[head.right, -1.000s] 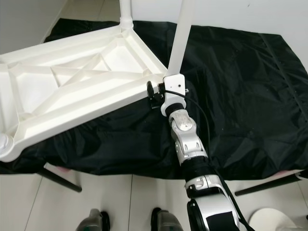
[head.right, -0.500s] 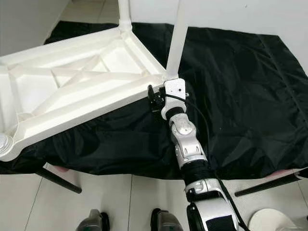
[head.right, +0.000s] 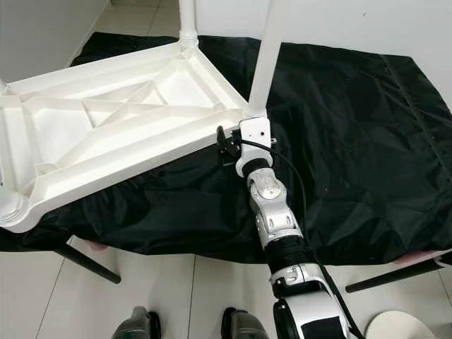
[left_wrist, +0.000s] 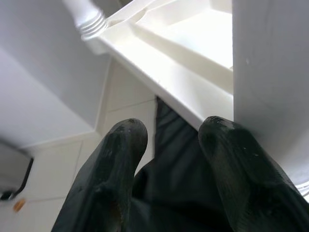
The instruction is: Building children table
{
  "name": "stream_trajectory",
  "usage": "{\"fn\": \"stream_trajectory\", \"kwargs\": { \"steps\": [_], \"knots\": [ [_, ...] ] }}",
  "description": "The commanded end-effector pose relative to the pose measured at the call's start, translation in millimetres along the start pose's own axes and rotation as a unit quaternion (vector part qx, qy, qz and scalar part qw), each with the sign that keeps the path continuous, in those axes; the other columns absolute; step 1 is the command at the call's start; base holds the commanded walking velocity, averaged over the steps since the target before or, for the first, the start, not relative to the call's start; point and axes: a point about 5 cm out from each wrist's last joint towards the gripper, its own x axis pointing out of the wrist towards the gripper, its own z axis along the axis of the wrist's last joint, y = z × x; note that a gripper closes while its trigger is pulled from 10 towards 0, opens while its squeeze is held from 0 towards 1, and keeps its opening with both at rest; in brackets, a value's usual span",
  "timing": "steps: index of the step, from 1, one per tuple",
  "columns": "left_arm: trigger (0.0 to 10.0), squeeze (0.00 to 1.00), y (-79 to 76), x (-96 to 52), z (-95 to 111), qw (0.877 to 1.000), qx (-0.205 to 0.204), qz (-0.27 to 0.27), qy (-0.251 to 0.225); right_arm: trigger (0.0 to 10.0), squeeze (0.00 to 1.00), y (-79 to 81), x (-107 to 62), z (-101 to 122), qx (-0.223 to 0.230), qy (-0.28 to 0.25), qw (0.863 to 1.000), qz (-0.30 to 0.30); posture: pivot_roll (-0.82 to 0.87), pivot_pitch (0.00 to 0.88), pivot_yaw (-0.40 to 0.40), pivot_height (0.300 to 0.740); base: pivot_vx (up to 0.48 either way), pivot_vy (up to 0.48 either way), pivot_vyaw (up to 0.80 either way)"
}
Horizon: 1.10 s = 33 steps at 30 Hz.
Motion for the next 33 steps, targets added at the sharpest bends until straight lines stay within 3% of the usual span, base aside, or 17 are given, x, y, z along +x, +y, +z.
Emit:
{"fn": "stream_trajectory", "kwargs": {
  "steps": [1, 7, 12, 13, 14, 15, 16, 18, 21, 30, 33],
  "knots": [
    [10.0, 0.0, -14.8, -0.8, 11, 0.997, 0.006, -0.071, -0.028, 10.0, 0.0, -2.0, -2.6, -4, 0.001, 0.011, 1.0, -0.003, 0.06, 0.203, -0.007, 0.74, 0.0, 0.0, 0.0],
    [10.0, 0.0, -32.6, -14.4, 19, 0.988, 0.0, -0.149, -0.034, 10.0, 0.0, -2.5, -4.1, -5, -0.002, 0.012, 1.0, -0.004, 0.06, 0.213, -0.009, 0.74, 0.0, 0.0, 0.0],
    [10.0, 0.0, -34.3, -18.2, 20, 0.986, 0.01, -0.161, -0.031, 10.0, 0.0, -2.2, -4.1, -5, -0.003, 0.013, 1.0, -0.004, 0.05, 0.215, -0.01, 0.74, 0.0, 0.0, 0.0],
    [10.0, 0.0, -13.8, -14.7, 9, 0.994, 0.029, -0.11, -0.002, 10.0, 0.0, -1.6, -3.6, -5, -0.003, 0.013, 1.0, -0.004, 0.06, 0.213, -0.01, 0.74, 0.0, 0.0, 0.0],
    [10.0, 0.0, -13.8, -14.7, 9, 0.994, 0.029, -0.11, -0.002, 10.0, 0.0, -1.6, -3.6, -5, -0.003, 0.013, 1.0, -0.004, 0.06, 0.213, -0.01, 0.74, 0.0, 0.0, 0.0],
    [10.0, 0.0, 10.1, -10.9, 1, 0.997, 0.064, -0.039, 0.024, 10.0, 0.0, -1.0, -3.0, -5, -0.003, 0.013, 1.0, -0.003, 0.06, 0.211, -0.01, 0.74, 0.0, 0.0, 0.0],
    [10.0, 0.0, 10.1, -10.9, 1, 0.997, 0.064, -0.039, 0.024, 10.0, 0.0, -1.0, -3.0, -5, -0.003, 0.013, 1.0, -0.003, 0.06, 0.211, -0.01, 0.74, 0.0, 0.0, 0.0],
    [10.0, 0.0, 45.0, -7.0, 0, 0.994, 0.083, 0.065, 0.035, 10.0, 0.0, -0.5, -2.0, -5, -0.001, 0.013, 1.0, -0.005, 0.06, 0.203, -0.009, 0.74, 0.0, 0.0, 0.0],
    [10.0, 0.0, 53.8, -5.0, 4, 0.992, 0.081, 0.094, 0.027, 10.0, 0.0, -0.4, -1.9, -5, 0.002, 0.013, 1.0, -0.008, 0.06, 0.201, -0.009, 0.74, 0.0, 0.0, 0.0],
    [10.0, 0.0, 59.2, 8.3, 13, 0.99, 0.09, 0.105, -0.001, 10.0, 0.0, 0.0, -2.7, -7, 0.003, 0.016, 1.0, -0.016, 0.06, 0.186, -0.013, 0.74, 0.0, 0.0, 0.0],
    [10.0, 0.0, 50.5, 20.7, 28, 0.994, 0.048, 0.083, -0.056, 10.0, 0.0, 0.0, -2.1, -7, 0.0, 0.016, 1.0, -0.016, 0.06, 0.184, -0.011, 0.74, 0.0, 0.0, 0.0]
  ]
}}
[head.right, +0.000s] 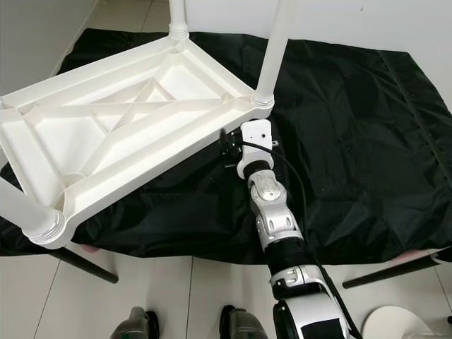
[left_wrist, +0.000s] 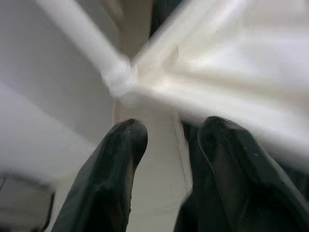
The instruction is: Building children table
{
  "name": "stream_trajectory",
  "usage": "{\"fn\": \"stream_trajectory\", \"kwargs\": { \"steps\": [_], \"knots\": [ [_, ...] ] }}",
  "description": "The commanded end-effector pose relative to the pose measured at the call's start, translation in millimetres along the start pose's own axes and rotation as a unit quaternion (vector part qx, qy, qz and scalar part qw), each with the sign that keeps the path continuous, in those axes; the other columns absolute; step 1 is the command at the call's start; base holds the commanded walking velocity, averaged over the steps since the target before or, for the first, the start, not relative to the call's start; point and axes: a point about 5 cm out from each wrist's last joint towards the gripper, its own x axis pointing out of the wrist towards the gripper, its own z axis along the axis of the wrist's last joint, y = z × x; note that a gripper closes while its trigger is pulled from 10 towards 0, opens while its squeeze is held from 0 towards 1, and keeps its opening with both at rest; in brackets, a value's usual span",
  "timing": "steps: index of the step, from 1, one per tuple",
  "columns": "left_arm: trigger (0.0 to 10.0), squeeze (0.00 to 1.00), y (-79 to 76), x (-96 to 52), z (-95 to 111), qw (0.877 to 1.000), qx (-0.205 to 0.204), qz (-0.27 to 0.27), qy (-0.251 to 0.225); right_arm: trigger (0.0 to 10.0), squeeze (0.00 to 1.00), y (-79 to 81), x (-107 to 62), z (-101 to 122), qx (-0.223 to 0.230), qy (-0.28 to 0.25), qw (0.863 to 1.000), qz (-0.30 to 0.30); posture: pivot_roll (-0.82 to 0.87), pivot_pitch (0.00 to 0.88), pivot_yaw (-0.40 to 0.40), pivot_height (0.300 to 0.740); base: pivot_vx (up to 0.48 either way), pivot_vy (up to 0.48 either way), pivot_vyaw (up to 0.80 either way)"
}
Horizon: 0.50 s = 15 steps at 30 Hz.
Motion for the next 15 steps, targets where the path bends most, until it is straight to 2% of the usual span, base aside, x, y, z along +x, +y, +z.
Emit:
{"fn": "stream_trajectory", "kwargs": {
  "steps": [1, 3, 6, 7, 8, 9, 10, 11, 13, 15],
  "knots": [
    [10.0, 0.0, -6.7, 4.0, 5, 0.997, -0.036, 0.052, -0.031, 10.0, 0.0, -0.6, -0.6, -3, -0.003, 0.006, 1.0, -0.004, 0.06, 0.184, -0.011, 0.74, 0.0, 0.0, 0.0],
    [10.0, 0.0, -6.7, 4.0, 5, 0.997, -0.036, 0.052, -0.031, 10.0, 0.0, -0.6, -0.6, -3, -0.003, 0.006, 1.0, -0.004, 0.06, 0.184, -0.011, 0.74, 0.0, 0.0, 0.0],
    [10.0, 0.0, -23.0, 8.5, 10, 0.996, -0.062, 0.02, -0.056, 10.0, 0.0, -1.7, -0.5, -4, -0.002, 0.008, 1.0, -0.01, 0.06, 0.185, -0.013, 0.74, 0.0, 0.0, 0.0],
    [10.0, 0.0, -23.0, 8.5, 10, 0.996, -0.062, 0.02, -0.056, 10.0, 0.0, -1.7, -0.5, -4, -0.002, 0.008, 1.0, -0.01, 0.06, 0.185, -0.013, 0.74, 0.0, 0.0, 0.0],
    [10.0, 0.0, -32.6, 11.2, 13, 0.995, -0.074, 0.004, -0.064, 10.0, 0.0, -2.2, -0.5, -4, -0.001, 0.009, 1.0, -0.013, 0.06, 0.186, -0.012, 0.74, 0.0, 0.0, 0.0],
    [10.0, 0.0, -32.6, 11.2, 13, 0.995, -0.074, 0.004, -0.064, 10.0, 0.0, -2.2, -0.5, -4, -0.001, 0.009, 1.0, -0.013, 0.06, 0.186, -0.012, 0.74, 0.0, 0.0, 0.0],
    [10.0, 0.0, -45.7, 14.0, 15, 0.994, -0.084, -0.021, -0.07, 10.0, 0.0, -3.2, -0.6, -5, 0.001, 0.012, 1.0, -0.019, 0.06, 0.188, -0.012, 0.74, 0.0, 0.0, 0.0],
    [10.0, 0.0, -45.7, 14.0, 15, 0.994, -0.084, -0.021, -0.07, 10.0, 0.0, -3.2, -0.6, -5, 0.001, 0.012, 1.0, -0.019, 0.06, 0.188, -0.012, 0.74, 0.0, 0.0, 0.0],
    [10.0, 0.0, -67.4, 15.9, 19, 0.989, -0.106, -0.069, -0.08, 10.0, 0.0, -5.4, 0.3, -6, 0.002, 0.016, 0.999, -0.031, 0.06, 0.19, -0.01, 0.74, 0.0, 0.0, 0.0],
    [10.0, 0.0, -73.2, 15.8, 20, 0.986, -0.115, -0.082, -0.083, 10.0, 0.0, -6.2, 0.7, -6, 0.003, 0.017, 0.999, -0.034, 0.06, 0.19, -0.01, 0.74, 0.0, 0.0, 0.0]
  ]
}}
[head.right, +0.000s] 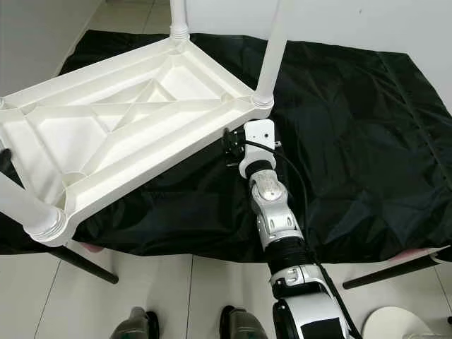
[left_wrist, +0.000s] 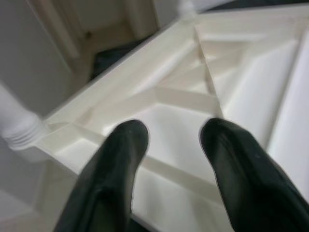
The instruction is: Building children table
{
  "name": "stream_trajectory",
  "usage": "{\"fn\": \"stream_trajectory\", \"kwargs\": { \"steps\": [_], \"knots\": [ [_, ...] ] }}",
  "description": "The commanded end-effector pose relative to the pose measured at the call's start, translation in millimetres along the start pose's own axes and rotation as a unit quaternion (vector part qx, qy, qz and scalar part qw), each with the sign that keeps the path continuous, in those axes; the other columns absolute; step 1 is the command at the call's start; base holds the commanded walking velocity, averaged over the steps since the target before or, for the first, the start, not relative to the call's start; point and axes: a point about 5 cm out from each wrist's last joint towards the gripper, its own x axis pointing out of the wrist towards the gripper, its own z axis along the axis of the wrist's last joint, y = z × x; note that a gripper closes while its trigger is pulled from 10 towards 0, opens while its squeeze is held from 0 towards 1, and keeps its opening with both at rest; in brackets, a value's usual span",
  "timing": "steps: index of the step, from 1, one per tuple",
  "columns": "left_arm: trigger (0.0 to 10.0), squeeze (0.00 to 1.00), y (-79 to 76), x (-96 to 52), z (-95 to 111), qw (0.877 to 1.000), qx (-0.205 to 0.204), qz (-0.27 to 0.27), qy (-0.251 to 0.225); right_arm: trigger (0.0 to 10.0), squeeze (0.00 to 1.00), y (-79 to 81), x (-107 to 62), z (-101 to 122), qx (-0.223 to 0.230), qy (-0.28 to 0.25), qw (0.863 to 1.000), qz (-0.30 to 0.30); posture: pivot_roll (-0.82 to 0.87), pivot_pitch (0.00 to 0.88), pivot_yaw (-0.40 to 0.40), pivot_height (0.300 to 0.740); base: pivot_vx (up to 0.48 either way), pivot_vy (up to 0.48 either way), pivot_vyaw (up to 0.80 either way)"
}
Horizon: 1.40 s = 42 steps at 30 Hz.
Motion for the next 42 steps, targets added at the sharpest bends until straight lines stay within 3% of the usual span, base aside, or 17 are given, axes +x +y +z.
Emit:
{"fn": "stream_trajectory", "kwargs": {
  "steps": [1, 3, 8, 9, 10, 12, 16, 18, 30, 42],
  "knots": [
    [10.0, 0.0, -11.6, 1.2, 0, 1.0, -0.017, 0.003, -0.001, 10.0, 0.0, -2.0, 0.6, -4, -0.002, 0.012, 1.0, -0.009, 0.06, 0.191, -0.009, 0.74, 0.0, 0.0, 0.0],
    [10.0, 0.0, -29.4, 2.1, 0, 0.999, -0.028, -0.036, -0.004, 10.0, 0.0, -2.9, 1.3, -5, -0.003, 0.013, 1.0, -0.012, 0.06, 0.192, -0.008, 0.74, 0.0, 0.0, 0.0],
    [10.0, 0.0, -35.1, 2.0, 1, 0.998, -0.032, -0.047, -0.005, 10.0, 0.0, -3.1, 1.5, -5, -0.003, 0.013, 1.0, -0.013, 0.06, 0.192, -0.008, 0.74, 0.0, 0.0, 0.0],
    [10.0, 0.0, -50.4, 3.9, 5, 0.996, -0.051, -0.075, -0.016, 10.0, 0.0, -3.2, 2.1, -6, 0.004, 0.017, 1.0, -0.019, 0.06, 0.194, -0.006, 0.74, 0.0, 0.0, 0.0],
    [10.0, 0.0, -50.4, 3.9, 5, 0.996, -0.051, -0.075, -0.016, 10.0, 0.0, -3.2, 2.1, -6, 0.004, 0.017, 1.0, -0.019, 0.06, 0.194, -0.006, 0.74, 0.0, 0.0, 0.0],
    [10.0, 0.0, -73.4, 5.4, 11, 0.989, -0.084, -0.12, -0.029, 10.0, 0.0, -3.1, 3.0, -7, 0.014, 0.022, 0.999, -0.028, 0.06, 0.194, -0.004, 0.74, 0.0, 0.0, 0.0],
    [10.0, 0.0, -86.9, 6.6, 14, 0.984, -0.099, -0.143, -0.033, 10.0, 0.0, -1.4, 5.4, -10, 0.043, 0.034, 0.998, -0.042, 0.06, 0.197, -0.002, 0.74, 0.0, 0.0, 0.0],
    [10.0, 0.0, -100.1, 8.8, 18, 0.979, -0.115, -0.161, -0.038, 10.0, 0.0, 1.0, 12.6, -19, 0.057, 0.068, 0.993, -0.08, 0.06, 0.206, 0.005, 0.74, 0.0, 0.0, 0.0],
    [10.0, 0.0, -118.1, 8.6, 24, 0.973, -0.142, -0.178, -0.041, 10.0, 0.0, 17.0, 24.9, -25, 0.064, 0.109, 0.988, -0.091, 0.08, 0.217, -0.007, 0.74, 0.0, 0.0, 0.0],
    [10.0, 0.0, -144.4, 8.7, 33, 0.959, -0.18, -0.212, -0.049, 10.0, 0.0, 27.5, 37.4, -20, 0.054, 0.119, 0.991, -0.028, 0.08, 0.234, -0.005, 0.74, 0.0, 0.0, 0.0]
  ]
}}
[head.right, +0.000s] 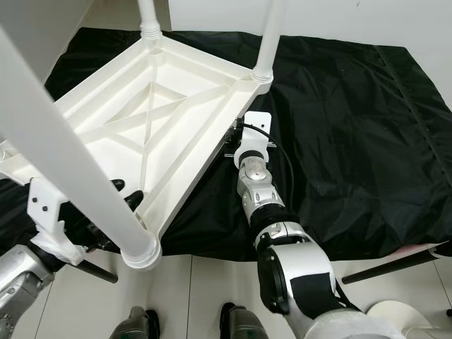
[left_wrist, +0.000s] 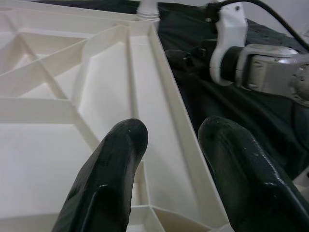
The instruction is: Building children table
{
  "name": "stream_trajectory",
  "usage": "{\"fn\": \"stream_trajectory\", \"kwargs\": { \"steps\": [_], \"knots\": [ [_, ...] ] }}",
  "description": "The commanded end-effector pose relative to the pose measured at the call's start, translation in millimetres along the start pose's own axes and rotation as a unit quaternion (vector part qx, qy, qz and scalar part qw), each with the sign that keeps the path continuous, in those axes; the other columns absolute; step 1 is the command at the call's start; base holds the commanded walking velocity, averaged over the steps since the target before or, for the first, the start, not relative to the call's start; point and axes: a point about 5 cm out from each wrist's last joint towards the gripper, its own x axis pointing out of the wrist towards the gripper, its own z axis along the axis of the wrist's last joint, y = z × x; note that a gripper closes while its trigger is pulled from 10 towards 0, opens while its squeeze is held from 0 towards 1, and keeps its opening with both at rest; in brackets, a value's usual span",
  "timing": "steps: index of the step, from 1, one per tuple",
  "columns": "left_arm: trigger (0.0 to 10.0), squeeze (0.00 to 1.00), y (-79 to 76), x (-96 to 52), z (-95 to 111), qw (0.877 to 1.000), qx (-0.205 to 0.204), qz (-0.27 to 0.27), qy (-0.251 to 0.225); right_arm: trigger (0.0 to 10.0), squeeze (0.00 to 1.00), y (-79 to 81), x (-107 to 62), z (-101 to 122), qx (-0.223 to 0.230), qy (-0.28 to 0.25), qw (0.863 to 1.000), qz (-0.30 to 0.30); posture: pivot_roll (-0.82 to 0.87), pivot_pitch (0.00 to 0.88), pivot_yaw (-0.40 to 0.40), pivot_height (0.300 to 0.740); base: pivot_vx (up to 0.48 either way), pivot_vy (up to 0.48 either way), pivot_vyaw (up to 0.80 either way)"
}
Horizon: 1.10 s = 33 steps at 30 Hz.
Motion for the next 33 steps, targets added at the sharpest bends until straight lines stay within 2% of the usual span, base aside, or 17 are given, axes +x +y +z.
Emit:
{"fn": "stream_trajectory", "kwargs": {
  "steps": [1, 8, 10, 16, 19, 20, 21, 24, 26, 27, 30, 31, 33],
  "knots": [
    [10.0, 0.0, -13.5, 5.4, 1, 0.999, -0.013, -0.032, -0.005, 10.0, 0.0, 10.2, -0.4, -5, -0.01, 0.018, 0.999, 0.033, 0.08, 0.238, -0.001, 0.74, 0.0, 0.0, 0.0],
    [10.0, 0.0, -23.2, 15.9, 3, 0.999, -0.021, -0.048, -0.013, 10.0, 0.0, 10.0, 4.9, 3, -0.028, 0.017, 0.998, 0.045, 0.07, 0.242, 0.014, 0.74, 0.0, 0.0, 0.0],
    [10.0, 0.0, -23.7, 17.4, 3, 0.999, -0.02, -0.047, -0.011, 10.0, 0.0, 4.8, 6.1, 6, -0.029, 0.007, 0.999, 0.034, 0.08, 0.239, 0.012, 0.74, 0.0, 0.0, 0.0],
    [10.0, 0.0, -23.1, 17.6, 2, 0.999, -0.02, -0.044, -0.008, 10.0, 0.0, 1.7, 6.4, 7, -0.025, 0.002, 0.999, 0.031, 0.08, 0.239, 0.012, 0.74, 0.0, 0.0, 0.0],
    [10.0, 0.0, -14.3, 10.2, -6, 0.999, 0.007, -0.037, 0.019, 10.0, 0.0, -8.1, 4.1, 6, -0.029, -0.022, 0.999, 0.028, 0.08, 0.239, 0.004, 0.74, 0.0, 0.0, 0.0],
    [10.0, 0.0, -5.0, 6.9, -8, 0.999, 0.021, -0.022, 0.023, 10.0, 0.0, -17.4, 1.2, 7, -0.021, -0.048, 0.998, 0.035, 0.07, 0.235, 0.002, 0.74, 0.0, 0.0, 0.0],
    [10.0, 0.0, 0.4, 6.0, -9, 1.0, 0.014, -0.013, 0.016, 10.0, 0.0, -27.6, -3.7, 9, -0.01, -0.079, 0.996, 0.044, 0.07, 0.229, 0.005, 0.74, 0.0, 0.0, 0.0],
    [10.0, 0.0, 3.0, 6.2, -8, 1.0, 0.005, -0.008, 0.007, 10.0, 0.0, -34.0, -7.4, 10, -0.003, -0.1, 0.994, 0.052, 0.07, 0.229, 0.005, 0.74, 0.0, 0.0, 0.0],
    [10.0, 0.0, 3.6, 8.1, -11, 1.0, 0.006, -0.009, 0.007, 10.0, 0.0, -42.9, -18.1, 12, 0.002, -0.132, 0.988, 0.078, 0.03, 0.221, 0.016, 0.74, 0.0, 0.0, 0.0],
    [10.0, 0.0, 3.6, 8.1, -11, 1.0, 0.006, -0.009, 0.007, 10.0, 0.0, -42.9, -18.1, 12, 0.002, -0.132, 0.988, 0.078, 0.03, 0.221, 0.016, 0.74, 0.0, 0.0, 0.0],
    [10.0, 0.0, 13.9, 5.9, -15, 0.999, 0.026, -0.021, 0.022, 10.0, 0.0, -55.2, -47.4, 12, 0.007, -0.169, 0.976, 0.134, 0.0, 0.219, 0.032, 0.74, 0.0, 0.0, 0.0],
    [10.0, 0.0, 13.9, 5.9, -15, 0.999, 0.026, -0.021, 0.022, 10.0, 0.0, -55.2, -47.4, 12, 0.007, -0.169, 0.976, 0.134, 0.0, 0.219, 0.032, 0.74, 0.0, 0.0, 0.0],
    [10.0, 0.0, 21.6, 5.2, -13, 0.999, 0.032, -0.02, 0.021, 10.0, 0.0, -59.0, -61.4, 17, 0.009, -0.179, 0.97, 0.166, -0.01, 0.216, 0.041, 0.74, 0.0, 0.0, 0.0]
  ]
}}
